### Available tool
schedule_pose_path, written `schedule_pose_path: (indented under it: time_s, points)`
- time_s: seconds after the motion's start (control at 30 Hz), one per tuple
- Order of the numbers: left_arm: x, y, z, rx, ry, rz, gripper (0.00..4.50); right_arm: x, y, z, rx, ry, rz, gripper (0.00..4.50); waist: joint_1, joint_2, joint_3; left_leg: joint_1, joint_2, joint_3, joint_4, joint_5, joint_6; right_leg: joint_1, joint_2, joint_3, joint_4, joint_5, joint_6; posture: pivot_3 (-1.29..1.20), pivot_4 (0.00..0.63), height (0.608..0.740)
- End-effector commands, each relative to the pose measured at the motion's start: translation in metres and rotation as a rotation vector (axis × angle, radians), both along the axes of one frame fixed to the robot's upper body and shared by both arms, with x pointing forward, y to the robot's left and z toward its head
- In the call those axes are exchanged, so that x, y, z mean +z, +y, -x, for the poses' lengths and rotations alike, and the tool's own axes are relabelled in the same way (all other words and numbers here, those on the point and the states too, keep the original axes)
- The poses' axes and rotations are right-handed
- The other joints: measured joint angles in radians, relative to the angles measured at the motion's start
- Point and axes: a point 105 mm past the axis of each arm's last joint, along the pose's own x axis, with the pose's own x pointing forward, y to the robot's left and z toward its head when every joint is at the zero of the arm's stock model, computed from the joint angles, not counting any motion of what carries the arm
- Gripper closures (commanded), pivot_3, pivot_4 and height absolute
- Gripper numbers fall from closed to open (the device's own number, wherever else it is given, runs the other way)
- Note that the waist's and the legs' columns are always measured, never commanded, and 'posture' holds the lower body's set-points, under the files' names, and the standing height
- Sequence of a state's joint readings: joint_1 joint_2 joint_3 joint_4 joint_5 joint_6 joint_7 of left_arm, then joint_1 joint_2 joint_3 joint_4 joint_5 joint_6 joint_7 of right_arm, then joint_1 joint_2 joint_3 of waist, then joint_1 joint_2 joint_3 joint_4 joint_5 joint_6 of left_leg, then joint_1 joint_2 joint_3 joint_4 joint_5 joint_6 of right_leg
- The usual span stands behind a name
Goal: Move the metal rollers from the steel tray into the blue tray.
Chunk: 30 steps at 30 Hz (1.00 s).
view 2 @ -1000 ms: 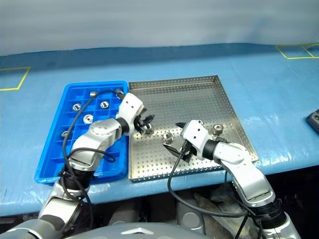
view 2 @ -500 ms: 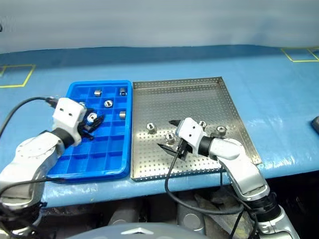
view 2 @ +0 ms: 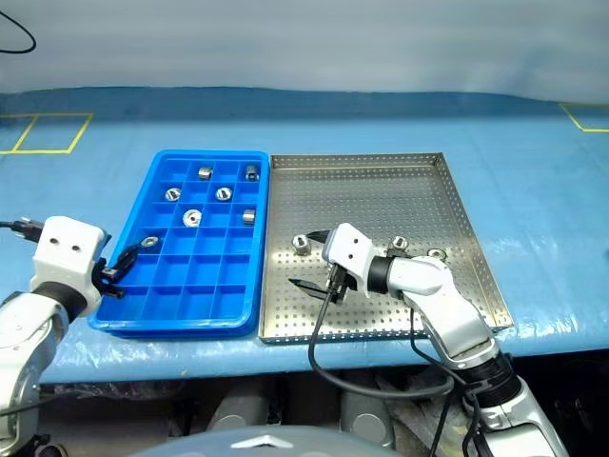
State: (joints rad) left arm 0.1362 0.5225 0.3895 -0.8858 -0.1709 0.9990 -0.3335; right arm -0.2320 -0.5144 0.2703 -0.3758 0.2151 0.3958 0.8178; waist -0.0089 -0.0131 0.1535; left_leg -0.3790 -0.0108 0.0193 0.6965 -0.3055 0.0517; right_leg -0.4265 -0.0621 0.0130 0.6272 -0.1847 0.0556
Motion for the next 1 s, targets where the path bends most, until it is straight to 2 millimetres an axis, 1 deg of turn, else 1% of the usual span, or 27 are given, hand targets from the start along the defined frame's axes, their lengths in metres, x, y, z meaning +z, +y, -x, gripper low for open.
schedule_pose_path:
  time_s: [0.03,0.1,0.13,0.27,0.3,0.37,0.43,0.47,0.53,0.6,0.63,0.7,0.77,0.8,0.93,1.0]
  points:
    - [0.030,-0.033,-0.001,-0.199,-0.221,0.112,2.37,0.010,0.003,0.002,0.024,-0.044,-0.017,0.00,0.000,0.000,0.000,0.000,0.000,0.000,0.000,0.000,0.000,0.000,-0.001,0.000,0.000,0.000,0.000,-0.02,0.150,0.740]
    - [0.035,-0.045,0.000,-0.286,-0.274,0.185,2.37,0.009,0.002,0.002,0.022,-0.044,-0.016,0.00,-0.001,0.000,0.000,0.000,0.000,0.000,0.000,0.000,0.000,0.000,-0.002,0.000,0.000,0.000,-0.001,-0.02,0.150,0.740]
    - [0.034,-0.050,-0.002,-0.317,-0.280,0.213,2.37,0.010,0.002,0.002,0.018,-0.045,-0.016,0.00,-0.002,0.000,0.000,0.000,0.001,0.000,0.000,0.000,0.000,0.000,-0.002,0.000,0.000,0.000,-0.001,-0.04,0.150,0.740]
    - [0.023,-0.060,-0.010,-0.375,-0.247,0.257,2.37,0.010,-0.002,0.003,-0.006,-0.049,-0.015,0.00,-0.006,0.000,0.000,0.000,0.001,0.000,0.000,0.000,0.000,0.000,0.000,0.000,0.001,0.000,-0.003,-0.07,0.150,0.740]
    - [0.021,-0.065,-0.014,-0.389,-0.236,0.274,2.37,0.010,-0.004,0.003,-0.014,-0.049,-0.015,0.00,-0.007,0.000,0.000,0.000,0.001,0.000,0.000,-0.001,0.001,0.000,0.001,0.000,0.001,0.000,-0.003,-0.08,0.150,0.740]
    - [0.014,-0.081,-0.025,-0.447,-0.188,0.284,2.37,0.010,-0.006,0.003,-0.030,-0.051,-0.013,0.00,-0.007,0.000,0.000,0.000,0.001,0.000,0.000,-0.002,0.003,0.000,0.003,0.000,0.001,0.000,-0.002,-0.10,0.150,0.740]
    - [0.010,-0.091,-0.031,-0.473,-0.152,0.282,2.37,0.010,-0.007,0.003,-0.037,-0.052,-0.012,0.00,-0.006,0.000,0.000,0.000,0.000,0.000,0.000,-0.002,0.004,0.001,0.004,-0.001,0.001,0.000,-0.002,-0.10,0.150,0.740]
    - [0.007,-0.100,-0.038,-0.498,-0.122,0.281,2.37,0.010,-0.007,0.002,-0.043,-0.055,-0.015,0.00,-0.010,0.000,0.000,0.000,0.000,0.001,0.000,-0.002,0.005,0.001,0.004,0.000,0.001,0.000,-0.002,-0.12,0.150,0.740]
    - [0.002,-0.115,-0.049,-0.539,-0.070,0.262,2.37,0.011,-0.008,0.002,-0.054,-0.059,-0.022,0.00,-0.013,0.000,0.000,0.001,-0.001,0.001,0.000,-0.002,0.005,0.001,0.004,0.000,0.000,0.000,-0.001,-0.12,0.150,0.740]
    - [-0.005,-0.132,-0.060,-0.602,-0.009,0.189,2.37,0.011,-0.010,0.002,-0.073,-0.066,-0.023,0.00,-0.019,0.000,0.000,0.001,-0.001,0.001,0.000,-0.002,0.005,0.001,0.004,0.000,0.000,0.001,-0.001,-0.15,0.150,0.740]
    - [-0.007,-0.136,-0.063,-0.618,0.007,0.166,2.37,0.011,-0.011,0.002,-0.079,-0.068,-0.023,0.00,-0.025,0.000,0.000,0.001,-0.001,0.001,0.000,-0.002,0.005,0.002,0.005,0.000,0.000,0.001,0.000,-0.16,0.150,0.740]
    - [-0.017,-0.142,-0.072,-0.647,0.072,0.085,2.37,0.011,-0.015,0.002,-0.109,-0.073,-0.025,0.00,-0.034,0.000,0.000,0.001,0.000,0.001,0.000,-0.001,0.005,0.001,0.005,0.000,0.000,0.001,0.000,-0.19,0.150,0.740]
    - [-0.026,-0.144,-0.079,-0.665,0.130,0.051,2.37,0.011,-0.019,0.003,-0.135,-0.077,-0.025,0.00,-0.050,0.000,0.000,0.000,0.000,0.001,0.000,0.000,0.003,0.001,0.006,0.000,0.000,0.001,0.000,-0.22,0.150,0.740]
    - [-0.028,-0.145,-0.080,-0.669,0.143,0.048,2.37,0.011,-0.020,0.003,-0.141,-0.078,-0.025,0.00,-0.058,0.000,0.000,0.000,0.000,0.001,0.000,0.000,0.003,0.000,0.006,0.001,0.000,0.001,0.000,-0.23,0.150,0.740]
    - [-0.047,-0.152,-0.087,-0.710,0.241,-0.017,2.37,0.010,-0.025,0.006,-0.185,-0.080,-0.040,0.00,-0.083,0.000,0.000,0.000,0.000,0.002,0.000,-0.001,0.003,-0.001,0.006,0.002,0.000,0.003,0.005,-0.27,0.150,0.740]
    - [-0.050,-0.156,-0.089,-0.731,0.257,-0.020,2.37,0.010,-0.025,0.008,-0.196,-0.081,-0.046,0.00,-0.092,0.000,0.000,0.000,0.000,0.002,0.000,-0.001,0.004,-0.001,0.006,0.002,0.000,0.003,0.005,-0.29,0.150,0.740]
